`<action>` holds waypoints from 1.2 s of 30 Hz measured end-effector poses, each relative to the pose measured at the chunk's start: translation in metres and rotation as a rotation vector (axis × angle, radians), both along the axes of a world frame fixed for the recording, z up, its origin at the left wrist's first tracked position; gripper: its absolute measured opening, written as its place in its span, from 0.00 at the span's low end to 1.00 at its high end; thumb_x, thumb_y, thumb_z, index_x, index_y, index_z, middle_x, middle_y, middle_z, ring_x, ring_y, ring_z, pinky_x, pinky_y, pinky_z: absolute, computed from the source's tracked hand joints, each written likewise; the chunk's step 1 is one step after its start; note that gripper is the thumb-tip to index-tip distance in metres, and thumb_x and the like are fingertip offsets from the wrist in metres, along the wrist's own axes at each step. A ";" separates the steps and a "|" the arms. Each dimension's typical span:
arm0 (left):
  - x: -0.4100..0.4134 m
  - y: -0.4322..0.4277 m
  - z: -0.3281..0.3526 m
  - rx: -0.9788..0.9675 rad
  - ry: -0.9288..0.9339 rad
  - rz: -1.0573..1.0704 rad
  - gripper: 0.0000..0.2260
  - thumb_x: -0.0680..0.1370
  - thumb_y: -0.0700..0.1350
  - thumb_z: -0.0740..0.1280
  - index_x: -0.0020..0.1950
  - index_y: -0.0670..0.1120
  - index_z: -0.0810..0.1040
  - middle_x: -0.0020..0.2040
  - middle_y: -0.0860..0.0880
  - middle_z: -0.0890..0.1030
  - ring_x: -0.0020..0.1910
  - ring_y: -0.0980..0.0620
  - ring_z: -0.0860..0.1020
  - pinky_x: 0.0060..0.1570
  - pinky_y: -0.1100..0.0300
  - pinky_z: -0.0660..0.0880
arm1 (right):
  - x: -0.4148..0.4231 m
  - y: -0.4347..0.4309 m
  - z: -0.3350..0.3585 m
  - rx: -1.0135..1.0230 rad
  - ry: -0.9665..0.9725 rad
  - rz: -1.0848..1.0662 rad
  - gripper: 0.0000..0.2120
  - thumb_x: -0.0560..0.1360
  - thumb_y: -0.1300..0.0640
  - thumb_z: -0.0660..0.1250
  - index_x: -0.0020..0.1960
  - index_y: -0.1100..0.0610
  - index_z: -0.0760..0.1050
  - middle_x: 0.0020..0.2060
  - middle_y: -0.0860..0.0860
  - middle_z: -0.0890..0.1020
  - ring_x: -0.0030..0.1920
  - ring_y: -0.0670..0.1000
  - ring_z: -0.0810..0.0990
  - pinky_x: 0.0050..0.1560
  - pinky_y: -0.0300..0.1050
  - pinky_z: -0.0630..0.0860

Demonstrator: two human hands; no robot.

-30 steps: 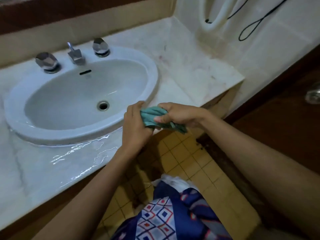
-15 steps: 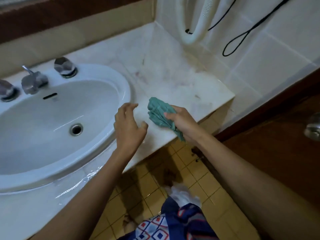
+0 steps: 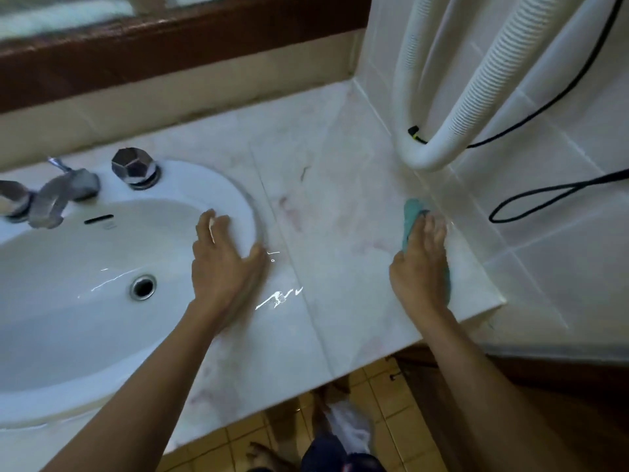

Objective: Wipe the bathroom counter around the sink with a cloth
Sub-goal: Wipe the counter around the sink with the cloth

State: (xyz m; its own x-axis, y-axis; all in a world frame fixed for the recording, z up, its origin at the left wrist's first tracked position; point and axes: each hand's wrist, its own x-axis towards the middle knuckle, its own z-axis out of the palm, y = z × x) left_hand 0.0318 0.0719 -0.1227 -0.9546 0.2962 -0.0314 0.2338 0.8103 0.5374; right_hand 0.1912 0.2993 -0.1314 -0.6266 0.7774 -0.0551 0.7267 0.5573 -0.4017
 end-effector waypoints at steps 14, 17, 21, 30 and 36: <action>-0.007 0.003 -0.011 -0.100 -0.060 0.013 0.31 0.76 0.66 0.58 0.74 0.54 0.58 0.79 0.55 0.43 0.60 0.40 0.74 0.48 0.48 0.73 | -0.148 0.017 -0.030 0.140 -0.274 0.263 0.33 0.80 0.38 0.43 0.79 0.54 0.43 0.78 0.57 0.45 0.77 0.61 0.42 0.75 0.57 0.41; -0.007 0.002 -0.009 -0.087 -0.062 0.008 0.29 0.77 0.65 0.57 0.74 0.54 0.59 0.79 0.55 0.43 0.60 0.41 0.75 0.48 0.48 0.73 | -0.179 0.001 -0.028 0.122 -0.225 0.325 0.29 0.81 0.43 0.44 0.79 0.52 0.46 0.78 0.54 0.48 0.77 0.60 0.43 0.75 0.56 0.42; -0.005 -0.001 -0.006 -0.043 -0.046 -0.002 0.22 0.81 0.60 0.51 0.73 0.54 0.61 0.79 0.52 0.45 0.54 0.40 0.77 0.43 0.51 0.72 | -0.156 -0.064 -0.030 0.131 -0.142 0.541 0.27 0.80 0.47 0.47 0.78 0.52 0.53 0.78 0.53 0.54 0.77 0.59 0.48 0.75 0.56 0.48; -0.005 -0.001 -0.003 -0.019 -0.078 0.038 0.17 0.82 0.52 0.53 0.71 0.55 0.63 0.78 0.53 0.49 0.53 0.41 0.77 0.43 0.50 0.73 | -0.038 -0.027 -0.031 0.193 -0.171 0.672 0.27 0.80 0.48 0.46 0.78 0.45 0.48 0.78 0.47 0.51 0.78 0.54 0.50 0.74 0.55 0.53; -0.007 0.002 -0.004 -0.045 -0.078 0.056 0.17 0.82 0.51 0.53 0.71 0.55 0.64 0.78 0.51 0.49 0.54 0.42 0.77 0.44 0.50 0.75 | -0.166 0.040 -0.031 0.179 -0.221 0.379 0.26 0.81 0.47 0.43 0.78 0.49 0.47 0.78 0.52 0.49 0.78 0.57 0.46 0.76 0.56 0.46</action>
